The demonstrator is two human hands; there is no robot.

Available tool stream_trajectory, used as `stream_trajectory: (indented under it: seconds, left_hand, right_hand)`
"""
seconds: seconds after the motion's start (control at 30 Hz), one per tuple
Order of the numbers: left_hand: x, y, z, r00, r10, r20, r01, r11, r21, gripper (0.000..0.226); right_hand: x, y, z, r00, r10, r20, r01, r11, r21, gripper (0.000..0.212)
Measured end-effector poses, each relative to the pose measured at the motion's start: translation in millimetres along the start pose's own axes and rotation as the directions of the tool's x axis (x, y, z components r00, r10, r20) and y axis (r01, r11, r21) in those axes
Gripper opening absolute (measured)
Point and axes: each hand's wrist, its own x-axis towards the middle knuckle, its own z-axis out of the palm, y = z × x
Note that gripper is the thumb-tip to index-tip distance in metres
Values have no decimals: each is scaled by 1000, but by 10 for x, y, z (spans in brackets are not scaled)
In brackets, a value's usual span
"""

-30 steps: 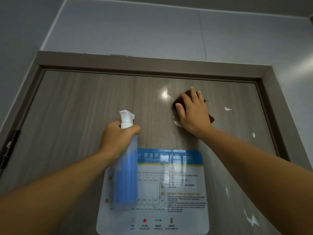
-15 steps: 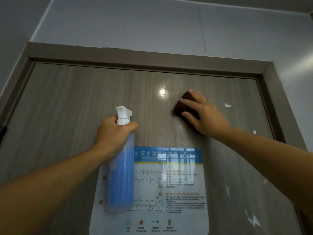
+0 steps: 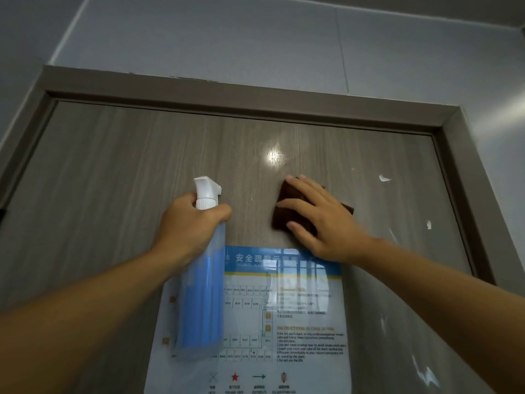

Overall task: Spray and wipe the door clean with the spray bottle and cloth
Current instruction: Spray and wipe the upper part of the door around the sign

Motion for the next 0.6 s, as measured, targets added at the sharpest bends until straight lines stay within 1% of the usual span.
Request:
stream_trajectory:
  seconds: [0.03, 0.1, 0.13, 0.2, 0.27, 0.3, 0.33, 0.37, 0.43, 0.47, 0.5, 0.53, 0.57, 0.6]
  left_hand:
    - [4, -4, 4, 1000, 0, -2, 0, 1000, -1, 35]
    - [17, -9, 10, 1000, -2, -8, 2, 1000, 5, 33]
    - [22, -8, 11, 1000, -4, -12, 4, 1000, 11, 32]
    - [25, -6, 18, 1000, 2, -15, -1, 1000, 21, 30]
    - [14, -3, 20, 1000, 10, -15, -10, 1000, 29, 30]
    - [7, 1, 20, 1000, 13, -16, -12, 999, 34, 30]
    - [1, 7, 21, 1000, 13, -20, -12, 999, 39, 29]
    - [-3, 17, 25, 1000, 9, -26, -8, 999, 42, 29]
    - [-10, 36, 33, 999, 1, -46, 2, 999, 52, 30]
    - [-17, 42, 40, 998, -2, -56, 5, 998, 58, 30]
    - [-22, 45, 42, 998, -3, -61, 6, 998, 62, 30]
    - [-25, 48, 42, 998, 0, -59, 4, 998, 64, 29]
    - [-25, 48, 39, 999, 3, -53, 0, 998, 63, 28]
    - [-27, 47, 33, 999, 7, -46, -5, 998, 60, 27]
  right_hand:
    - [-12, 51, -33, 999, 32, -16, -32, 1000, 1, 45]
    - [79, 121, -82, 983, 164, -80, -164, 986, 14, 45]
    - [172, 124, -88, 960, 254, -121, -253, 967, 27, 45]
    - [407, 75, -61, 886, 421, -194, -419, 906, 53, 47]
    - [643, -29, -3, 823, 517, -236, -516, 854, 70, 47]
    - [731, -99, 31, 814, 529, -239, -528, 846, 74, 48]
    - [789, -178, 67, 828, 511, -230, -509, 858, 73, 48]
    - [813, -262, 105, 866, 455, -209, -453, 889, 62, 48]
    - [749, -406, 177, 959, 249, -132, -250, 968, 13, 47]
    - [664, -440, 201, 989, 124, -81, -126, 992, -15, 46]
    - [560, -441, 216, 999, 11, -32, -12, 999, -34, 44]
    - [450, -406, 215, 998, -69, 7, 69, 997, -42, 43]
    - [344, -346, 195, 993, -110, 32, 112, 993, -41, 41]
    - [255, -275, 158, 992, -120, 46, 121, 992, -37, 41]
